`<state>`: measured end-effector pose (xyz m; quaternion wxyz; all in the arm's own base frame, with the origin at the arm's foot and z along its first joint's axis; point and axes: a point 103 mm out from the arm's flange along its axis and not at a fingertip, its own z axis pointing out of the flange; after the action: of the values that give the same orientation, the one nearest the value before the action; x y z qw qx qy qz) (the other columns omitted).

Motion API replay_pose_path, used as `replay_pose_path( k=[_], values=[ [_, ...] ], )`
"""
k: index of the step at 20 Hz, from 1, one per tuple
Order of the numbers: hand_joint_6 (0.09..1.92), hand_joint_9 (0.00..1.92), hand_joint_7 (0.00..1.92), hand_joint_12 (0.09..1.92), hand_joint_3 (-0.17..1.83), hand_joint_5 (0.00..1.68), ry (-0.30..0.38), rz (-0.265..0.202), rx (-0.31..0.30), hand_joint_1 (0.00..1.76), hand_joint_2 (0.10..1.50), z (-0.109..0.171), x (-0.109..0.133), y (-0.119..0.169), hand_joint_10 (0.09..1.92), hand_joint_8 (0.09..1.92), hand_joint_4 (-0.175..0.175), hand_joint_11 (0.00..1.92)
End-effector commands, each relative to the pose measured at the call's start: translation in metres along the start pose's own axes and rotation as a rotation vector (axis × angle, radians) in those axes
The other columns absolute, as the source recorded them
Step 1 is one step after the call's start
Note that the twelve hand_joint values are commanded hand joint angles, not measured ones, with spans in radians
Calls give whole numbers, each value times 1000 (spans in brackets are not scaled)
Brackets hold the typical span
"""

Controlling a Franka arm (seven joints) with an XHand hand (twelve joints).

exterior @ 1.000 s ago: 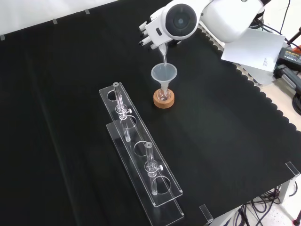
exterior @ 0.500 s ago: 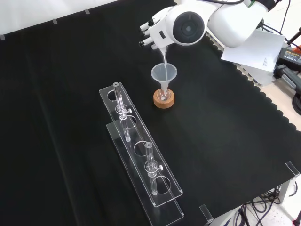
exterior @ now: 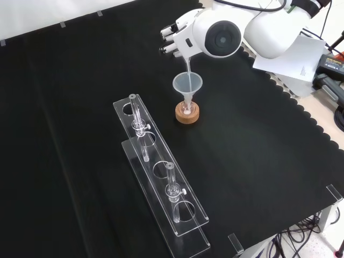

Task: Pour all the NaCl from the weighing funnel into the round-bottom flask.

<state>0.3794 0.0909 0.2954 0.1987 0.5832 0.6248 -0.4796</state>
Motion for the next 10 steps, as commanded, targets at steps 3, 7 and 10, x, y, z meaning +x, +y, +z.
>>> replay_pose_path(
  k=[3, 7, 10],
  values=[
    [642, 989, 567, 997, 693, 1298, -40, 14, 8, 1136, 629, 0, -2, -1, 253, 661, 175, 861],
    [642, 988, 566, 996, 693, 1298, -83, 15, 4, 1136, 629, -8, 6, 1, 253, 661, 175, 863],
    [643, 987, 566, 996, 694, 1298, -98, 15, -2, 1136, 629, -13, 9, 0, 253, 661, 175, 864]
  ],
)
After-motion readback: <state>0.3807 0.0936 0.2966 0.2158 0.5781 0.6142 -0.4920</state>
